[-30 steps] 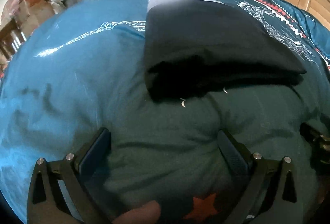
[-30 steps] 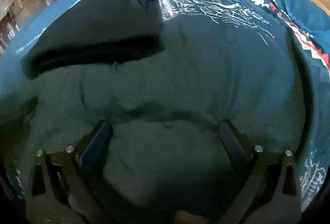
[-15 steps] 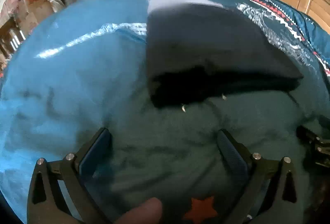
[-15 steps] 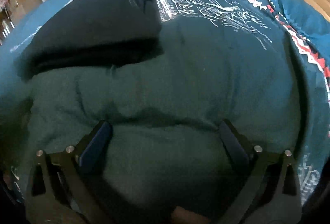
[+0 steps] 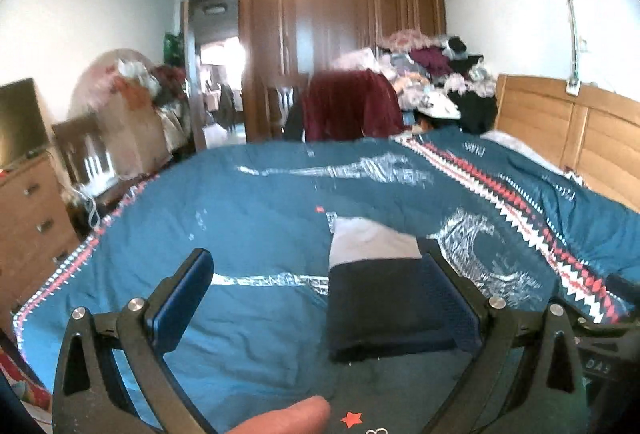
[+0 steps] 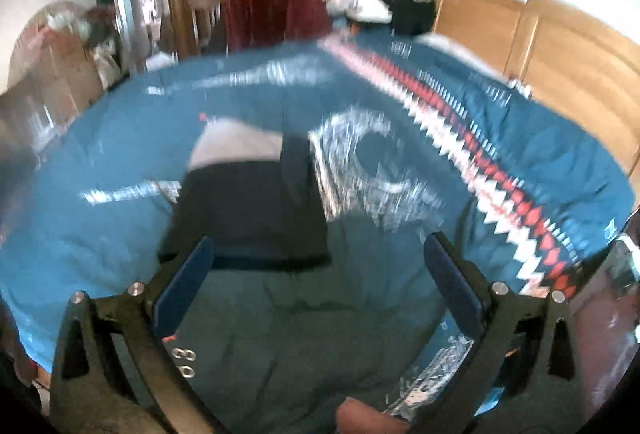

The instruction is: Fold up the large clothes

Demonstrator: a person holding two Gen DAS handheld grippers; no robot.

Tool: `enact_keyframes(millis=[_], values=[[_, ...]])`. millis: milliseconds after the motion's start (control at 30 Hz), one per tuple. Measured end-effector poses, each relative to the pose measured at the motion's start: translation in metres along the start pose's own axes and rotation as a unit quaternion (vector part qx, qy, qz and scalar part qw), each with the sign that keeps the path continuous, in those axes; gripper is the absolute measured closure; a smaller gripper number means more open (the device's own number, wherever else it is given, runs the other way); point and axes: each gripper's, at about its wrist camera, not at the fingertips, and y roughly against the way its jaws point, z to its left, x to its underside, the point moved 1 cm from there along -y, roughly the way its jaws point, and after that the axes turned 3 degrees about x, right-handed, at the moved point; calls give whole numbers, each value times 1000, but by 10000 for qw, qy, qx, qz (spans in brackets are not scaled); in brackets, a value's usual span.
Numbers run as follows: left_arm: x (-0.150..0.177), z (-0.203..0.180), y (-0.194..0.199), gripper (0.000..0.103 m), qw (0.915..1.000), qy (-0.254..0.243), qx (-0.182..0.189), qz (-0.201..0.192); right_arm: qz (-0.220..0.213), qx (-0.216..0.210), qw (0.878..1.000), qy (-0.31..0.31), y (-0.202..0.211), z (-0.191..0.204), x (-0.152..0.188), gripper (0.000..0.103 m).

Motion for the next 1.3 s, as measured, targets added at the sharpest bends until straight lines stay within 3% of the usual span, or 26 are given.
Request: enact_keyframes(millis=[167,500,1300], values=[[-9,-10,30,0,10000,40,52,-31,-179,183,9996,93,30,2,-8,0],[-7,-32,44,0,9996,-221,99,167,-142,122,9997,128,45,-4,-6,0],[6,-27,34,0,9984,-208,154,496,-118,-37,9999,98,49,-3,-5,0]])
